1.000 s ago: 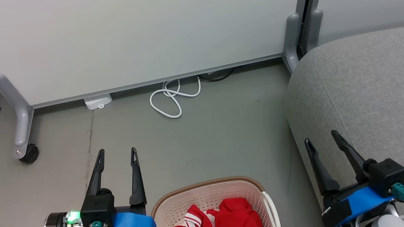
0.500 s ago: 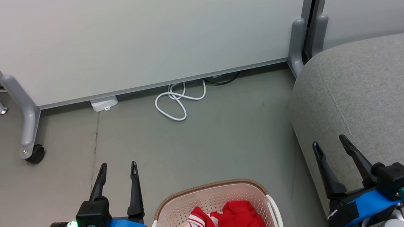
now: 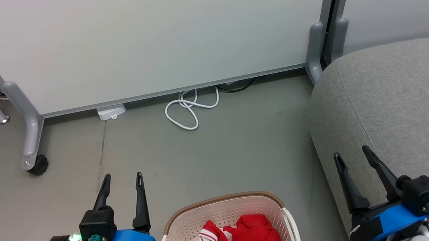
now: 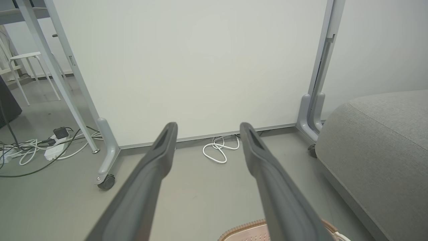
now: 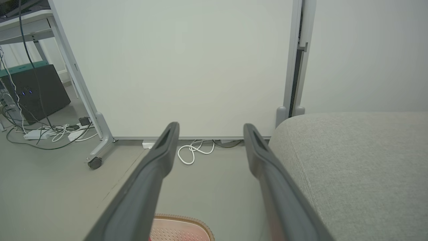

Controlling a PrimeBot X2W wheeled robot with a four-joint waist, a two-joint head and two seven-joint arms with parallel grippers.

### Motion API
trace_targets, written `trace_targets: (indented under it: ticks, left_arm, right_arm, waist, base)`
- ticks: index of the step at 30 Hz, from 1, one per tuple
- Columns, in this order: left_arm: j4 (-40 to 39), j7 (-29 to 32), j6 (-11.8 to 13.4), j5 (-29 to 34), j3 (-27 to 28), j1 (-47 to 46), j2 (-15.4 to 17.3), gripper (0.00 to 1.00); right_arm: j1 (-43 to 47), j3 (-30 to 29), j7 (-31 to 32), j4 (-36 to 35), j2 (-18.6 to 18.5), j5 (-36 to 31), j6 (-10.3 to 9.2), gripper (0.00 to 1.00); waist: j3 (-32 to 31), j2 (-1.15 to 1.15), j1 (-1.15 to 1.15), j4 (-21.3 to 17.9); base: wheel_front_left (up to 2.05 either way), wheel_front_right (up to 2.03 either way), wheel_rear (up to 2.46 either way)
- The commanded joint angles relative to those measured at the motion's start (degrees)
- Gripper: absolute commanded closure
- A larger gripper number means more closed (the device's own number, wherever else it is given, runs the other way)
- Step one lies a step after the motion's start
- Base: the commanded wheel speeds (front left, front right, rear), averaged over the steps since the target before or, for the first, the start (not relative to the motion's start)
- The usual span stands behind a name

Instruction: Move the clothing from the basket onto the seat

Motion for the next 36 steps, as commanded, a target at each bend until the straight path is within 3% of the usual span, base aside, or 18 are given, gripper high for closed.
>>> trace_targets:
  ticks: [1,15,36]
  left_arm:
    - [-0.2,-0.1,0.4,-0.1,-0.1,-0.1,0.3,0.0]
    - [2.1,-1.1,-0.1,0.4,-1.8,-1.7,0.8,0.0]
    - [19.4,-2.3,-5.7,6.4,-11.5,-15.4,2.1,0.0]
  right_arm:
    - [0.6,0.0,-0.2,-0.2,-0.3,0.3,0.03,0.0]
    - [-1.1,0.5,-0.2,-0.8,-0.3,0.3,0.03,0.0]
    - [-6.9,5.4,-0.2,-5.4,-0.3,1.5,0.03,0.0]
  waist:
    - [0.1,0.0,0.0,0.0]
    - [2.4,0.0,0.0,-1.7]
    - [16.0,0.0,0.0,-14.3]
  base:
    - [0.0,0.0,0.0]
    - [0.0,0.0,0.0]
    - [0.0,0.0,0.0]
